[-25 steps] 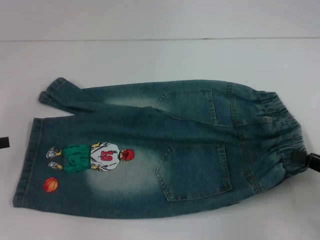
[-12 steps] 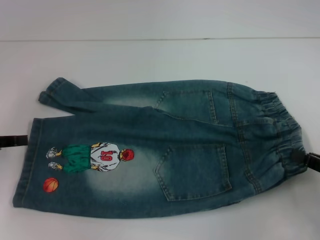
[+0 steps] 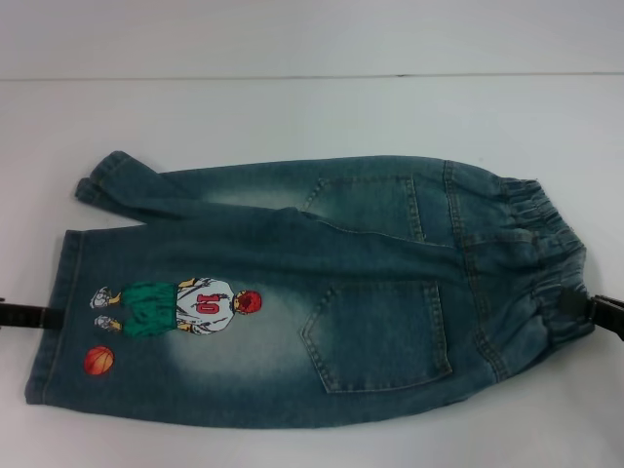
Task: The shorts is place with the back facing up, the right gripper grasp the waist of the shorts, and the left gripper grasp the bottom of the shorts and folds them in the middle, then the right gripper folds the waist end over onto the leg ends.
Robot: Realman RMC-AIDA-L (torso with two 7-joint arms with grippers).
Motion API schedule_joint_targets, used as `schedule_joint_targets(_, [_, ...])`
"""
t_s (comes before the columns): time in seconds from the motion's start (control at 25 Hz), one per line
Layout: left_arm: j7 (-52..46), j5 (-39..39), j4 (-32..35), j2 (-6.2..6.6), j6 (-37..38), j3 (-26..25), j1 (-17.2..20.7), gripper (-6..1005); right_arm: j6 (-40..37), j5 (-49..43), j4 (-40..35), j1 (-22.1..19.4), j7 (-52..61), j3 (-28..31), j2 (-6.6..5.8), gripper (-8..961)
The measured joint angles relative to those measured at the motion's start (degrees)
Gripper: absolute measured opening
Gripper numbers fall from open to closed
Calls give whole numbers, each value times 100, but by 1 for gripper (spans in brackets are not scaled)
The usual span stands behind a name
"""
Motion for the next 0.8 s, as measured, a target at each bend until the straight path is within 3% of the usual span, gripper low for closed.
schedule_joint_targets(0.16, [-76, 162, 18, 23, 12, 8, -18, 682, 37, 0, 0, 34, 54, -51, 0, 49])
schedule_joint_targets(0.8, [-213, 804, 40, 68, 633, 38, -156, 726, 78, 0, 0, 102, 77, -67, -18, 50])
